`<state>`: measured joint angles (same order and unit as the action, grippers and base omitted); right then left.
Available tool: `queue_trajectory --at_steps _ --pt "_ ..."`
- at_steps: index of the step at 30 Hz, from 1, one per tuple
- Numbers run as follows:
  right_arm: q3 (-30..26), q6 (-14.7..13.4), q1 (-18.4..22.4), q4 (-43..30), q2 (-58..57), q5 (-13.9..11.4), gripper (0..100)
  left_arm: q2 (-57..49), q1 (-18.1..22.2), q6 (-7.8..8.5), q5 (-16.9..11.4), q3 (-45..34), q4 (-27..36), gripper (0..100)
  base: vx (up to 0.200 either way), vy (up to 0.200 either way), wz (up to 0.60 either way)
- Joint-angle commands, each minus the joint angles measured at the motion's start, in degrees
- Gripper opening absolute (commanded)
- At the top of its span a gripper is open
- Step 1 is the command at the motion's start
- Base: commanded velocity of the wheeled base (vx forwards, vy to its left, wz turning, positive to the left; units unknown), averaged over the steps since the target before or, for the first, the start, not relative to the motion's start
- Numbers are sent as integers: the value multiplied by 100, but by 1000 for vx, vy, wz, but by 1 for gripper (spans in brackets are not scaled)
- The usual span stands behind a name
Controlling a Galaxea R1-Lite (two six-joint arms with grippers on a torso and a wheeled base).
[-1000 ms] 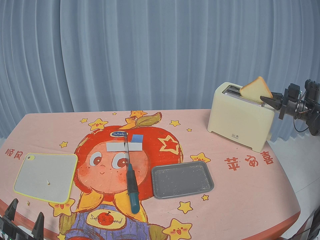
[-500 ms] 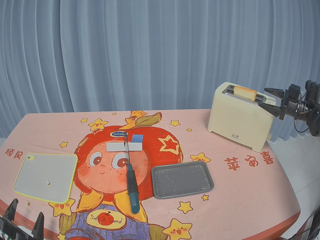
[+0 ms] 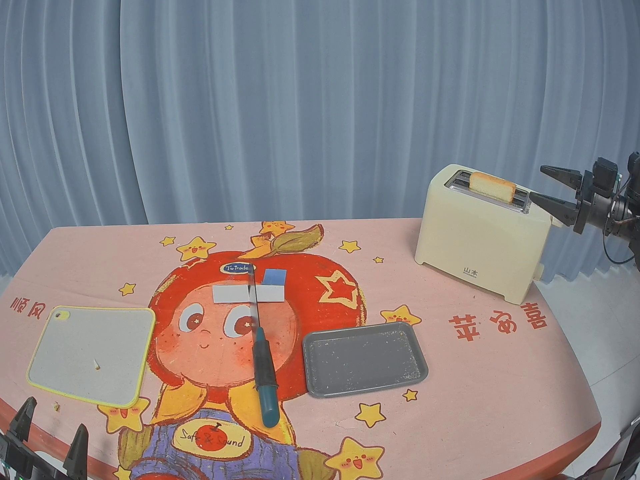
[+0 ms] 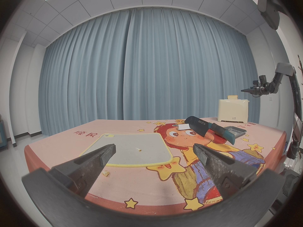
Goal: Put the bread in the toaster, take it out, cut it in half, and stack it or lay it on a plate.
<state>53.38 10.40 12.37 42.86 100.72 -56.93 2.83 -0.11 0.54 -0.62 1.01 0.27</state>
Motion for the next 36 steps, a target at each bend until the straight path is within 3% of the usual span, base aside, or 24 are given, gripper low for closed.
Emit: queue_trajectory --at_steps 1,6,10,12,13,24,27,30,35,36 --pt "-671 -469 -51 12 -993 50 100 7 2 -1 1 -92 0 100 0 0 0" --pt "-1269 -741 -77 12 -1599 138 100 7 2 -1 1 -92 0 100 0 0 0" --pt "-1664 -767 -95 3 -1907 587 100 7 2 -1 1 -92 0 100 0 0 0" --pt "-1664 -767 -95 3 -1907 587 100 7 2 -1 1 -92 0 100 0 0 0" --pt "-1911 -820 -95 12 -2021 754 100 7 2 -1 1 -92 0 100 0 0 0" --pt "-2412 -1409 -165 3 -2487 824 100 7 2 -1 1 -92 0 100 0 0 0" --pt "-2491 -1418 -200 3 -2478 956 100 7 2 -1 1 -92 0 100 0 0 0" --pt "-2605 -1427 -244 3 -2487 1263 100 7 2 -1 1 -92 0 100 0 0 0" --pt "-2921 -1506 -332 -6 -2584 1342 100 7 2 -1 1 -92 0 100 0 0 0" --pt "-2912 -1514 -394 12 -2566 1386 0 7 2 -1 1 -92 0 100 0 0 0"
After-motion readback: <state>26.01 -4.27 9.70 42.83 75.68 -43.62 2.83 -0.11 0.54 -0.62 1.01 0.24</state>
